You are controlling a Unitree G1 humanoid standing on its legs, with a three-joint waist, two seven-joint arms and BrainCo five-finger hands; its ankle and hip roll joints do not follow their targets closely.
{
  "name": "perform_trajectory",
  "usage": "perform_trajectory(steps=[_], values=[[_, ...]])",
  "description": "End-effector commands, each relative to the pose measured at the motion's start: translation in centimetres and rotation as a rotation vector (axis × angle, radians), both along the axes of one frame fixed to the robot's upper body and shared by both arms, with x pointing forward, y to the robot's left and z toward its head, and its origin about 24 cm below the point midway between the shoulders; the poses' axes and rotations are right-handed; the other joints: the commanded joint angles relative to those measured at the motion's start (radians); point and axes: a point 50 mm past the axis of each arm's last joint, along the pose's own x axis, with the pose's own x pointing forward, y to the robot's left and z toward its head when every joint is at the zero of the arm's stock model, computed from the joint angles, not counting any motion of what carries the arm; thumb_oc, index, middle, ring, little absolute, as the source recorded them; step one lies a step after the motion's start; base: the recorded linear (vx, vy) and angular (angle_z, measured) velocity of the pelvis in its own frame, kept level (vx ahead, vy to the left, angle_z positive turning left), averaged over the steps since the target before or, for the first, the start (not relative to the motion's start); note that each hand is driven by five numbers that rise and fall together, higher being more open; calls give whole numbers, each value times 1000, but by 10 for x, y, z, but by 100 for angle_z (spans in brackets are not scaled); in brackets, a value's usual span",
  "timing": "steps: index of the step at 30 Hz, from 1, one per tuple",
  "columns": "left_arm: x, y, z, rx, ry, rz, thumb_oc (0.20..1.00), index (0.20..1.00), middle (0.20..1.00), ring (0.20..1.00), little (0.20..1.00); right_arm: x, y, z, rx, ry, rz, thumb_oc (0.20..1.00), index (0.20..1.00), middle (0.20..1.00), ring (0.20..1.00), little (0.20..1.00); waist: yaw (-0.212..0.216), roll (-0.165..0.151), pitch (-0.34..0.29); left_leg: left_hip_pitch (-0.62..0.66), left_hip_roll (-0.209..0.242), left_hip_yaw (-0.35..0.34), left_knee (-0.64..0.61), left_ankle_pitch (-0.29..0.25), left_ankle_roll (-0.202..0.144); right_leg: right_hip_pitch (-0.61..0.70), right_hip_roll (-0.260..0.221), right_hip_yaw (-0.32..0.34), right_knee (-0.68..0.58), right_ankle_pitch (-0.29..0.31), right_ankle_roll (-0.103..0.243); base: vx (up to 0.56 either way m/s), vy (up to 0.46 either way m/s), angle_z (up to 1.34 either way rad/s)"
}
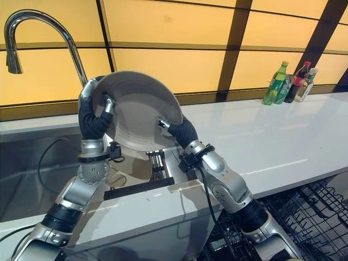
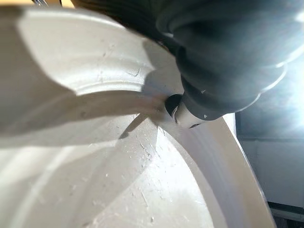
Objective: Pick up plates and place into dishwasher.
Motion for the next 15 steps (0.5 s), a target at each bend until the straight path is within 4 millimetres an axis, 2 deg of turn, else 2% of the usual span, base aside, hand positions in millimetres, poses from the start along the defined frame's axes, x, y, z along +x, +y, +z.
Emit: perform_trajectory(steps=[1, 8, 9, 10, 11, 12, 13, 15], values=[[6, -46, 25, 29, -110, -200, 200, 200, 200, 200, 200, -15, 43, 55, 66, -209, 222, 200, 200, 200, 200, 200, 18, 38, 14, -6, -64, 22, 21, -100, 97, 5, 61, -93, 25, -67, -46, 0, 0, 0], [14, -46, 18, 16, -41, -189, 200, 200, 200, 200, 200, -11, 40, 55, 79, -215, 174, 200, 200, 200, 200, 200, 11, 42, 13, -1, -60, 21, 22, -100, 97, 9, 62, -87, 29, -70, -47, -4, 3, 0], [17, -44, 16, -2, -16, -189, 395, 395, 395, 395, 395, -10, 38, 56, 83, -220, 162, 200, 200, 200, 200, 200, 9, 44, 12, 2, -60, 21, 21, -101, 98, 10, 63, -86, 29, -71, -47, 0, 0, 0], [18, -42, 15, -22, -3, -186, 451, 451, 451, 451, 451, -9, 37, 57, 89, -223, 150, 200, 200, 200, 200, 200, 8, 44, 11, 3, -61, 21, 20, -102, 98, 10, 64, -84, 30, -72, -48, -30, 26, 0], [19, -37, 15, -44, -2, -179, 457, 457, 457, 457, 457, -8, 34, 58, 95, -228, 130, 200, 200, 200, 200, 200, 8, 45, 9, 4, -60, 20, 20, -102, 98, 11, 64, -83, 30, -73, -49, 0, 0, 0], [18, -34, 15, -57, -6, -173, 426, 426, 426, 426, 426, -7, 32, 58, 97, -229, 113, 200, 200, 200, 200, 200, 8, 45, 8, 4, -59, 20, 20, -102, 98, 11, 64, -84, 30, -73, -49, 0, 0, 0], [18, -31, 16, -70, -10, -165, 360, 360, 360, 360, 360, -6, 30, 59, 100, -233, 96, 200, 200, 200, 200, 200, 9, 45, 7, 4, -58, 20, 20, -102, 97, 11, 64, -85, 31, -74, -49, -34, 9, 0], [16, -24, 19, -97, -23, -136, 429, 429, 429, 429, 429, -5, 23, 60, 108, -245, 50, 200, 200, 200, 200, 200, 10, 47, 7, 3, -56, 19, 22, -102, 96, 11, 65, -86, 33, -75, -50, -44, 7, 0]])
